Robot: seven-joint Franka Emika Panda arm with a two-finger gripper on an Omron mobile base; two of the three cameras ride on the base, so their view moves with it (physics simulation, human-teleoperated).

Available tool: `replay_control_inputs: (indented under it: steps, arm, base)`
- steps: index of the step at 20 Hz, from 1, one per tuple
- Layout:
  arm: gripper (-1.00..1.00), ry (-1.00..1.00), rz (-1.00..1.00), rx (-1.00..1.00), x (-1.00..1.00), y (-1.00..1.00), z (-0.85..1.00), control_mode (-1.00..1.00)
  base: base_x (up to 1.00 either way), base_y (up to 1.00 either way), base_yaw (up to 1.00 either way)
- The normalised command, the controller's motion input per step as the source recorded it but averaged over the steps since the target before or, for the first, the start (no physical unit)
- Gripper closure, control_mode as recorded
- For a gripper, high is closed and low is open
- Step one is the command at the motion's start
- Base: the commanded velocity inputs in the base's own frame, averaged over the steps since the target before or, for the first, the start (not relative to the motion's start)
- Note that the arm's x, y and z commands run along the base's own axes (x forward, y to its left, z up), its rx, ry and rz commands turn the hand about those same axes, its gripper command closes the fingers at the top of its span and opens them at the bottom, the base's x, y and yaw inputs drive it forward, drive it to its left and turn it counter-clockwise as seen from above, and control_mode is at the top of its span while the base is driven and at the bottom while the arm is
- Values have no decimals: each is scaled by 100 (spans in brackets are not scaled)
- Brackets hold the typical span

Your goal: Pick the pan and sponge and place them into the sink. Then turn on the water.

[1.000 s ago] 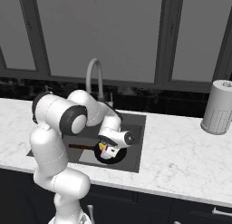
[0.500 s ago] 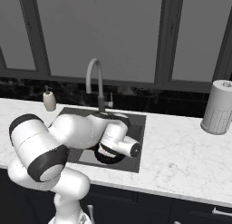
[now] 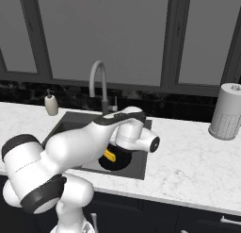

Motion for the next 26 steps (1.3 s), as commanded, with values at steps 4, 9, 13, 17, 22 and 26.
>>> replay_control_inputs:
  steps: [4,9,13,17,22,26]
  arm:
    - [-100,6,0,19,0,-4,97,-100]
    - [-100,0,1,21,1,0,63,-100]
    - [-100,0,0,16,36,0,20,-100]
    - [-100,4,0,8,65,0,-9,-100]
    - [-100,12,0,1,68,0,-37,-100]
    - [-100,15,0,0,43,0,-61,-100]
  base:
    - [0,0,0]
    - [0,0,0]
    - [0,0,0]
    - [0,0,0]
    - [0,0,0]
    - [0,0,0]
